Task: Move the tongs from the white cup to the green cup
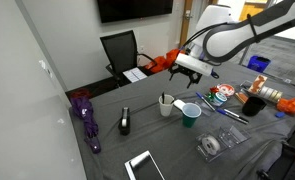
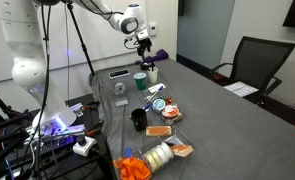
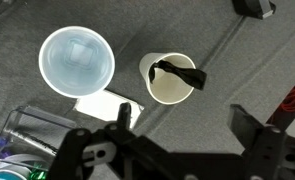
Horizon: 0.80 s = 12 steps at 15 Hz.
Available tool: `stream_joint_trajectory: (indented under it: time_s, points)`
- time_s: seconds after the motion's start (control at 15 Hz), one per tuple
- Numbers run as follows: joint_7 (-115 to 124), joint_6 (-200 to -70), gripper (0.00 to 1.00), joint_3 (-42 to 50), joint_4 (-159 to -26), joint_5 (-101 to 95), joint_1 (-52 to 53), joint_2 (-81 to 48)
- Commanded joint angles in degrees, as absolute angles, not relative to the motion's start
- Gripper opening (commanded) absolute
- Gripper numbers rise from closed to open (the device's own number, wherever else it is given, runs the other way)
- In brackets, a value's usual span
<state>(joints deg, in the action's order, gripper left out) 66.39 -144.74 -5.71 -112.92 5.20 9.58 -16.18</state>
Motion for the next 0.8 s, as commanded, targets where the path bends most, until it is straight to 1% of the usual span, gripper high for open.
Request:
stream_joint_trajectory:
  time_s: [0.0, 0.53, 0.73]
  points:
    - [69.6, -144.4, 1.00, -4.4, -110.7, 3.5, 12.3, -20.1]
    - [68.7, -144.5, 1.00, -4.5, -112.0, 4.4, 12.3, -19.1]
    - [70.1, -145.4, 1.00, -3.7, -111.2, 3.5, 12.7, -21.4]
